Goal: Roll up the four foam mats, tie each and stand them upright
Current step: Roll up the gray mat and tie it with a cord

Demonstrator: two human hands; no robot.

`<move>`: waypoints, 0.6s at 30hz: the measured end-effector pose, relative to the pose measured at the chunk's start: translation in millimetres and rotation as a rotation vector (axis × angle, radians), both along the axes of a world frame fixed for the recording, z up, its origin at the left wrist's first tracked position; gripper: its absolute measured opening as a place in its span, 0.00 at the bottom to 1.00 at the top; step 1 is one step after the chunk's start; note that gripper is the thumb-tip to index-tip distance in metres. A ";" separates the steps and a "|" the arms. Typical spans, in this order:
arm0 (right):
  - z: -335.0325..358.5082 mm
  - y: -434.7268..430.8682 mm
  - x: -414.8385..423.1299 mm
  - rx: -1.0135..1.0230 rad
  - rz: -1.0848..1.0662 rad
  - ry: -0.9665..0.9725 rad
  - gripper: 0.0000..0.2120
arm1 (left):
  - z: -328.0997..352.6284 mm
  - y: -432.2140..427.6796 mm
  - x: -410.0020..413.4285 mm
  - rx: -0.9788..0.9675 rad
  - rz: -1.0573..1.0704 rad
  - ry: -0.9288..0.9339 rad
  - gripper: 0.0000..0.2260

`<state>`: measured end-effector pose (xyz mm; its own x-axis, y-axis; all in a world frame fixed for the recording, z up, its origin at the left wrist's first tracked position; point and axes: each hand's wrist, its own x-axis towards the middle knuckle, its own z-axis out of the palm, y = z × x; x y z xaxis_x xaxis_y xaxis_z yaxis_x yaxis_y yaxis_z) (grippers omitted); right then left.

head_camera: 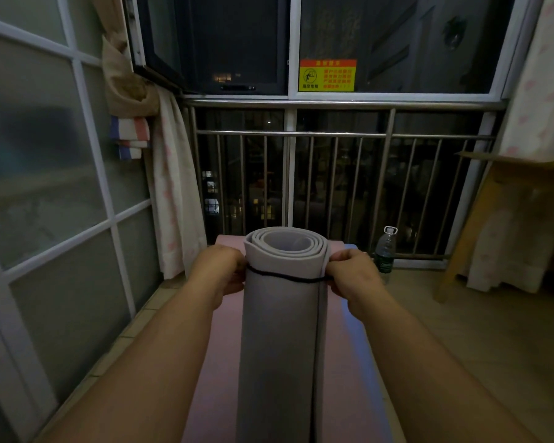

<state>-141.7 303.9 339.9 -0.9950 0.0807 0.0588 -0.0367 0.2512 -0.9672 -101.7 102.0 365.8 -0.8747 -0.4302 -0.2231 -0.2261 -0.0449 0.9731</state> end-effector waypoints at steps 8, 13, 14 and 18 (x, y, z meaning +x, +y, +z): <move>0.4 3.5 -0.2 -0.004 -0.053 0.004 0.08 | 3.1 2.6 1.2 -0.131 -0.066 0.061 0.17; 2.1 -0.2 3.1 0.006 -0.041 0.006 0.08 | 7.9 5.1 -0.7 -0.140 -0.037 0.060 0.15; 2.6 -0.4 4.2 0.006 -0.034 0.008 0.08 | 6.8 3.2 -1.6 -0.140 -0.041 0.061 0.15; 5.8 -1.3 8.4 -0.030 0.017 -0.037 0.09 | 3.3 -2.0 -3.5 -0.213 -0.082 0.064 0.16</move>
